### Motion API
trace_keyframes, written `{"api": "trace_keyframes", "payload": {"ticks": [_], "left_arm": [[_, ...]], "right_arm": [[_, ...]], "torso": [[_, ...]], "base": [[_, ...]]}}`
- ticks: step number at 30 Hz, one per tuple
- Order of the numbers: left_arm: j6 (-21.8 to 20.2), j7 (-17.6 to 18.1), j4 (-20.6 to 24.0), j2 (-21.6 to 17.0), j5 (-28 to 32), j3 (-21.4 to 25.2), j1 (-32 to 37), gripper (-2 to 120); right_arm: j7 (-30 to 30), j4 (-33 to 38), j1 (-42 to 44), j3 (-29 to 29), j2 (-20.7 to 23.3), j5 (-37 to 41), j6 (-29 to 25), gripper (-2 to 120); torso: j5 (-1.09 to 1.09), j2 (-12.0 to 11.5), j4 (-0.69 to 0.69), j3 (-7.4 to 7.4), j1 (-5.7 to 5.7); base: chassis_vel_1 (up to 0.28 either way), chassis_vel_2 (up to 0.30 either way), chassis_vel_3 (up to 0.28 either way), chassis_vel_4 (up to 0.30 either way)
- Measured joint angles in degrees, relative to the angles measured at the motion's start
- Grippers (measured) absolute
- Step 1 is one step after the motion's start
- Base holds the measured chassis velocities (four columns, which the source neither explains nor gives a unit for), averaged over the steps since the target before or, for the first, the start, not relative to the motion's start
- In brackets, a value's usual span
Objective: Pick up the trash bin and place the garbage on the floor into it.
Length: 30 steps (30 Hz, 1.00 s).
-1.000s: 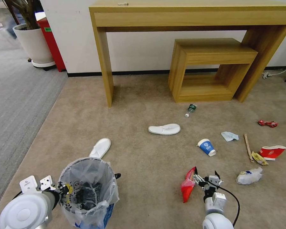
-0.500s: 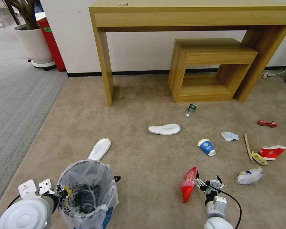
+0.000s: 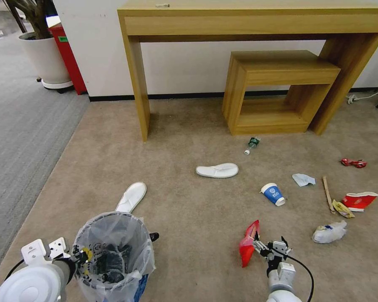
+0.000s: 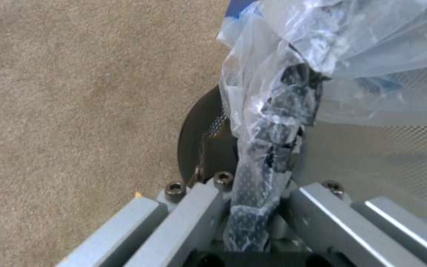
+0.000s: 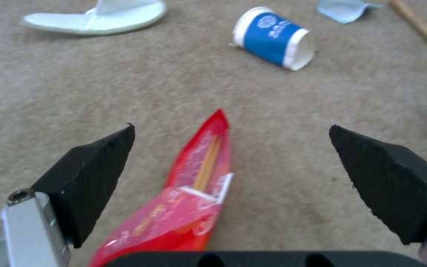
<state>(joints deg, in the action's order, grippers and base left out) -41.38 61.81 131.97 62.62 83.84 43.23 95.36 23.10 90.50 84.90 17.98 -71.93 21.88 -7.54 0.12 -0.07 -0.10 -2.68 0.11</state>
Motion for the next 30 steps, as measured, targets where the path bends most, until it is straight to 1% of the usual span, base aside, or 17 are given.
{"api": "trace_keyframes", "payload": {"ticks": [11, 14, 19, 25, 27, 30], "left_arm": [[0.13, -0.08, 0.05, 0.11, -0.22, -0.11, 0.07, 0], [0.15, -0.08, 0.07, 0.29, -0.34, -0.25, 0.08, 0], [0.18, -0.10, 0.07, 0.30, -0.35, -0.22, 0.09, 0], [0.22, -0.10, 0.07, 0.20, -0.32, -0.06, 0.20, 0], [0.25, -0.15, 0.13, 0.57, -0.49, -0.15, 0.24, 0], [0.25, -0.32, 0.20, 0.80, -0.86, -0.22, 0.29, 0]], "right_arm": [[0.46, -1.32, -0.12, -4.00, 0.57, 1.56, 1.40, 100], [0.97, -2.70, -0.68, -5.08, 0.63, 3.10, 2.86, 100], [1.32, -4.58, -1.47, -5.60, 0.31, 3.86, 3.53, 100], [1.95, -5.57, -2.12, -6.15, 0.30, 5.10, 5.77, 100], [2.50, -5.59, -2.29, -6.64, 0.50, 5.70, 8.30, 99], [2.34, -5.63, -2.35, -6.88, 0.52, 5.72, 8.76, 99]], "torso": [[0.00, 0.00, 0.00, 0.00, 0.00], [0.00, 0.00, 0.00, 0.00, 0.00], [-0.02, 0.00, 0.00, 0.00, 0.00], [-0.03, 0.00, 0.01, 0.00, 0.00], [-0.01, 0.00, 0.01, 0.00, 0.00], [-0.02, 0.00, 0.01, 0.00, 0.00]], "base": [[0.000, 0.000, 0.000, 0.000], [0.000, 0.000, 0.000, 0.000], [0.000, 0.000, 0.000, 0.000], [0.000, 0.000, 0.000, 0.000], [0.000, 0.000, 0.000, 0.000], [0.000, 0.000, 0.000, 0.000]]}}
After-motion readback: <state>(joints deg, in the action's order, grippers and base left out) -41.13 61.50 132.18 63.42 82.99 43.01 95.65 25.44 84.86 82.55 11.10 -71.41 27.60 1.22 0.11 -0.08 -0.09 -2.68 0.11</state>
